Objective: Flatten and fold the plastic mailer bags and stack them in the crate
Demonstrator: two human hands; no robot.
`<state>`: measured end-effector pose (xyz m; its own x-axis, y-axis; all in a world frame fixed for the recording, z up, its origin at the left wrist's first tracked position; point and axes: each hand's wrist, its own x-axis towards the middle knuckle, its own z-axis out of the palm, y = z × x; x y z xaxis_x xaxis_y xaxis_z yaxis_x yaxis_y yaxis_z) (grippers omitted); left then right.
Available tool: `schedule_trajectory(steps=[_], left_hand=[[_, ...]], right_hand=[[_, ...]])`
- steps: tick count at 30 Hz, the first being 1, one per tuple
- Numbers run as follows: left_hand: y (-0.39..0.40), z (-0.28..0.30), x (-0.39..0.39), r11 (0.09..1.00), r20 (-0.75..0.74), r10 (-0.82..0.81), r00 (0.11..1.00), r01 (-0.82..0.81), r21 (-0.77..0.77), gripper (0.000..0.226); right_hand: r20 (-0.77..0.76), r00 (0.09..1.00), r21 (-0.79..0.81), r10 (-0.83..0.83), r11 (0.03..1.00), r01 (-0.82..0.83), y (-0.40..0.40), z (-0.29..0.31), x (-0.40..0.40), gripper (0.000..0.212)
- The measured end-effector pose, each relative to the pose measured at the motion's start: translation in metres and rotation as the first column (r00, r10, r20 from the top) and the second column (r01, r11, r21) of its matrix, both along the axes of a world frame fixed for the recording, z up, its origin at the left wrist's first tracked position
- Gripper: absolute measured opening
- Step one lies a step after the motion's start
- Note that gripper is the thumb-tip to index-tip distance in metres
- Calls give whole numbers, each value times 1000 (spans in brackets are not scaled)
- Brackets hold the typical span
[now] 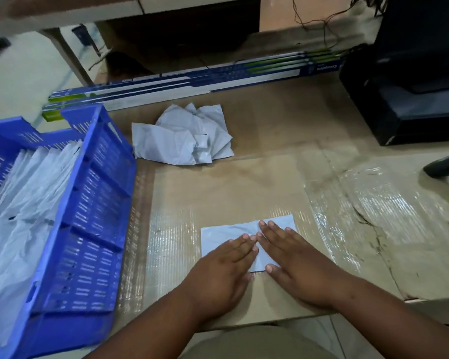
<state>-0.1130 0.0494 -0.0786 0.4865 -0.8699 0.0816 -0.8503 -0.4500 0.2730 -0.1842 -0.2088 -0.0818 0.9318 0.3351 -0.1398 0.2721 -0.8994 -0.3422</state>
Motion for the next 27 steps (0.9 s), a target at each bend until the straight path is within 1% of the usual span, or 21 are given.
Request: schedule_trajectory(steps=[1,2,3,4,5,6,7,8,10,13,17,19,22,24,25,27], left_hand=[[0,4,2,1000,-13,-5,1000,5,-8,54],[-1,9,5,999,-30,-1,1000,0,-33,51],[-3,13,8,998,-41,6,999,-9,-62,47],[-7,19,10,995,-34,22,999,-25,-100,44],[-12,21,10,989,-15,49,999,-50,-138,42],[-18,20,10,981,0,85,996,-84,-174,44],[-23,15,8,972,-5,126,992,-124,-199,48],[-26,8,6,966,-18,160,987,-161,-201,53],[-27,-8,2,972,1,205,979,-203,-118,64],[-14,-20,1,970,83,244,966,-244,-6,69],[16,-14,5,915,115,381,917,-392,96,74],[32,-11,5,888,118,417,901,-432,157,75],[41,-3,6,855,86,467,880,-475,211,76],[34,3,8,855,79,460,885,-465,228,73],[26,6,9,881,79,423,903,-430,195,71],[2,5,12,948,18,303,953,-303,95,66]], right_hand=[[-35,999,111,-9,994,13,-7,5,1,67],[-42,997,224,-58,972,66,-14,9,1,62],[-19,993,299,-120,947,120,-19,13,0,58],[40,986,303,-160,942,141,-18,17,1,55],[113,981,246,-159,961,127,-13,20,3,55],[164,979,166,-124,981,97,-2,23,7,56],[172,982,91,-76,994,61,12,23,11,60],[145,989,38,-43,999,38,26,22,14,64],[87,995,-9,-54,998,55,43,11,18,72],[118,988,-66,-99,992,108,35,-6,13,75],[89,980,-129,-179,973,190,0,-10,2,80],[72,972,-172,-226,957,235,-17,-11,-1,81],[73,954,-187,-291,936,300,-35,-5,-5,83],[78,952,-179,-298,935,307,-35,3,-1,80],[114,955,-160,-273,944,289,-27,9,4,77],[169,970,-67,-176,980,189,0,17,19,73]])
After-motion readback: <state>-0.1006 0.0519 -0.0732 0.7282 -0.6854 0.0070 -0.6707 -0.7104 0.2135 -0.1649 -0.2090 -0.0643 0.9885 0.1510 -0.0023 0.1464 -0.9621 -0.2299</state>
